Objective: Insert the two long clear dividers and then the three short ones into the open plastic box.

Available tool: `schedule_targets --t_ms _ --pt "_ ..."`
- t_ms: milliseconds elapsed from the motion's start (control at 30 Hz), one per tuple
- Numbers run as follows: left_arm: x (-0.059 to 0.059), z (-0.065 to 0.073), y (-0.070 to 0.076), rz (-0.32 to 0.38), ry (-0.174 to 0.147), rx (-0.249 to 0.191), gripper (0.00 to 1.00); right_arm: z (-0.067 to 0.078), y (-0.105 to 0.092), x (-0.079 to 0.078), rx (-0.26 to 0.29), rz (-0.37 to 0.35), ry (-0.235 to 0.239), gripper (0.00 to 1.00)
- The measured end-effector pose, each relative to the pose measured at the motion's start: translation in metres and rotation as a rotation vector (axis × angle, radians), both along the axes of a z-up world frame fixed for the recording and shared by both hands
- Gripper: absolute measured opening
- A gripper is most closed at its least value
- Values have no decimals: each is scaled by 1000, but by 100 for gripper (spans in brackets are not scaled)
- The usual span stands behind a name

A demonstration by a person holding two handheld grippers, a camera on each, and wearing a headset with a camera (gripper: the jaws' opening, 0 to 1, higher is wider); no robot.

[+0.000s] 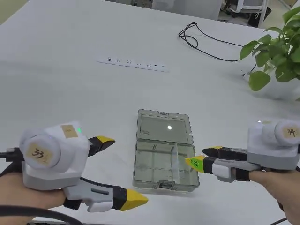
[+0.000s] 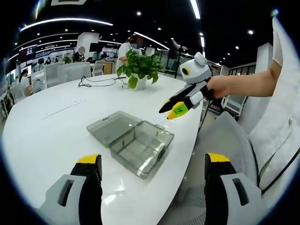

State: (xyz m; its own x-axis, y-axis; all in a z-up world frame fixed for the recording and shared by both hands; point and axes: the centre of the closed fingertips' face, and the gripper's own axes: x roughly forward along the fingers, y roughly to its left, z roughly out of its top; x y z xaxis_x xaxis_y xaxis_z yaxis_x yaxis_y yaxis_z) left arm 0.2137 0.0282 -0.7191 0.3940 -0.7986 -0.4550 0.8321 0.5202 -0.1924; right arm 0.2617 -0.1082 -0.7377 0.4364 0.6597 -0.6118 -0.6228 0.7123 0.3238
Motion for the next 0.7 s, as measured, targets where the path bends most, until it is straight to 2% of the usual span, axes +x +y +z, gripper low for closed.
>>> schedule_targets --t_ms 200,500,600,700 --pt "1 -2 7 36 3 12 92 4 -10 -6 -11 69 -57 55" --pt "5 -10 18 69 14 47 91 7 -30 -17 -7 112 -117 66" --pt "8 -18 24 87 39 76 89 7 -37 -21 3 117 -137 69" --pt "10 -22 28 95 44 93 89 6 -43 -24 4 123 -162 72"
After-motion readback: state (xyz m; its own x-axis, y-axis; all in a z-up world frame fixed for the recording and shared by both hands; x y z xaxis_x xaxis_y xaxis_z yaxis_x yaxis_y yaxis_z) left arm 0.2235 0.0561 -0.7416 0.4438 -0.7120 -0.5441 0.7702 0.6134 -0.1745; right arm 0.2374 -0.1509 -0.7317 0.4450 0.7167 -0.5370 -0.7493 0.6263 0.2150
